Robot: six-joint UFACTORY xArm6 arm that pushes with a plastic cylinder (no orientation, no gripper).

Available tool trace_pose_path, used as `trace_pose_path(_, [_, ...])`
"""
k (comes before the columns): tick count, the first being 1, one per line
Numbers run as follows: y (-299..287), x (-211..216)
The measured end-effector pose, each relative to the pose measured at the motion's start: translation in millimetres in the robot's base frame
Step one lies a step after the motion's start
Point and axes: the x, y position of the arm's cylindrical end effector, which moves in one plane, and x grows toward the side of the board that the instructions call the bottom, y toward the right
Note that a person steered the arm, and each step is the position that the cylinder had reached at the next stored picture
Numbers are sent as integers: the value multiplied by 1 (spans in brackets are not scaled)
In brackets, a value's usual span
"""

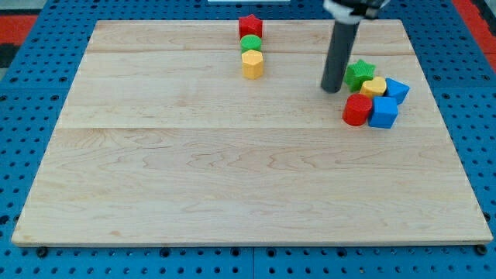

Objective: Place the red star right to the green circle

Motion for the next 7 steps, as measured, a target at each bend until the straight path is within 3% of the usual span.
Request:
trace_pose_path(1, [-97, -2])
trace_pose_path(2, [-193, -46])
trace_pose_path(3, [-223, -118])
trace_pose_path(4, [-203, -183])
trace_pose_path(7, [-143, -191])
